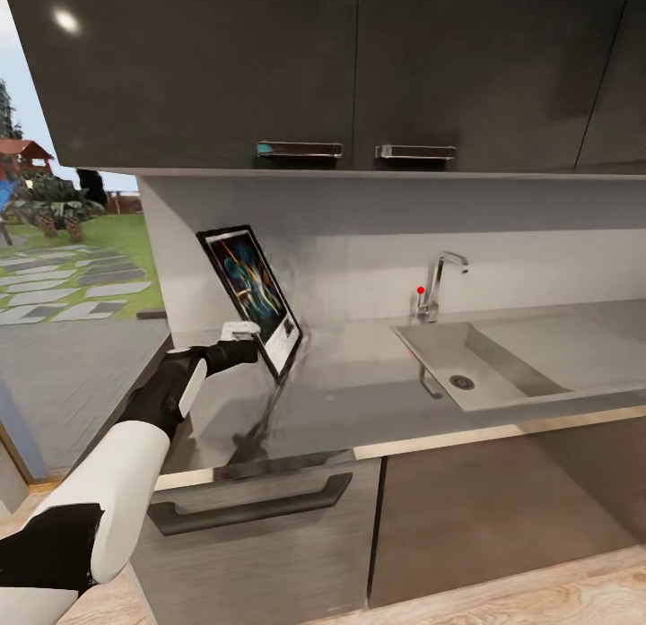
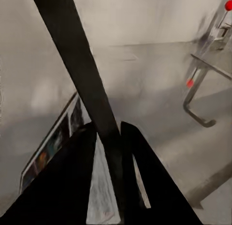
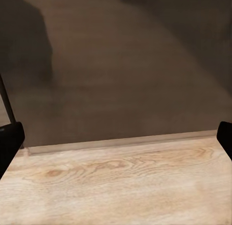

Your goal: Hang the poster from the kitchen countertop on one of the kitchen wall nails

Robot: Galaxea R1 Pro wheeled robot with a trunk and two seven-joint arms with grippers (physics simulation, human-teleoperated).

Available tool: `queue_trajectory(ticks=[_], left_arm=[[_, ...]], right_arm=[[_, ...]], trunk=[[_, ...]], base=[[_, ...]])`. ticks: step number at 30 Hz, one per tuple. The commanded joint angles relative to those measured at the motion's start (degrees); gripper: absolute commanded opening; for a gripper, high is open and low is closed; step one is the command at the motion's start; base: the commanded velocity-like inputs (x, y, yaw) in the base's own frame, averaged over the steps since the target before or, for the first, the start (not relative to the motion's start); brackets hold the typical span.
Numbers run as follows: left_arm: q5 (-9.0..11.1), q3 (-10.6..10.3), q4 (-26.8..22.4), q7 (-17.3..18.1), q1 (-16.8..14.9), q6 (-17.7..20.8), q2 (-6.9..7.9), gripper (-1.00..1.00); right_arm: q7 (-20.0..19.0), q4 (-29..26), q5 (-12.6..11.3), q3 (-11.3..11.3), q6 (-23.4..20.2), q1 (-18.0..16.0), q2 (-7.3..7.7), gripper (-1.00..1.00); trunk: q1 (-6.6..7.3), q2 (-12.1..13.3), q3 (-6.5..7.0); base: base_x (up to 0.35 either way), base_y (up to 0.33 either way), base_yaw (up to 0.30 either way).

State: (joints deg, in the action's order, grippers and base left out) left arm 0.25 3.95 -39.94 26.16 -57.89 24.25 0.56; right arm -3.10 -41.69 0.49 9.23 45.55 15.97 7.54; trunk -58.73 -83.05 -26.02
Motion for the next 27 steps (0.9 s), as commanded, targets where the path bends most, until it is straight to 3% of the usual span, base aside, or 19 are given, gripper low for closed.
queue_trajectory(ticks=[1, 20, 21, 27], left_arm=[[0.0, 0.2, -0.1, 0.4, 0.0, 0.4, -0.03, -1.0], [0.0, 0.2, -0.3, 0.4, 0.0, 0.4, -0.03, -1.0], [-2.6, -0.1, -3.6, 0.6, 0.0, 0.7, -0.04, -1.0], [-2.8, -0.2, -4.4, 0.6, 0.0, 0.8, -0.03, -1.0]], right_arm=[[-0.3, -0.1, 0.0, 0.2, 0.1, -0.1, -0.01, 1.0], [-0.3, 0.1, 0.0, 0.2, 0.0, -0.3, -0.07, 1.0], [-0.3, 0.1, 0.0, 0.2, 0.1, -0.3, -0.07, 1.0], [-0.3, 0.1, 0.0, 0.2, 0.1, -0.3, -0.07, 1.0]], trunk=[[0.0, 0.0, -0.05], [0.0, 0.0, -0.05], [0.0, 0.0, -0.05], [0.0, 0.0, -0.05]], base=[[0.0, 0.0, 0.0], [0.0, 0.0, 0.0], [0.0, 0.0, 0.0], [0.0, 0.0, 0.0]])
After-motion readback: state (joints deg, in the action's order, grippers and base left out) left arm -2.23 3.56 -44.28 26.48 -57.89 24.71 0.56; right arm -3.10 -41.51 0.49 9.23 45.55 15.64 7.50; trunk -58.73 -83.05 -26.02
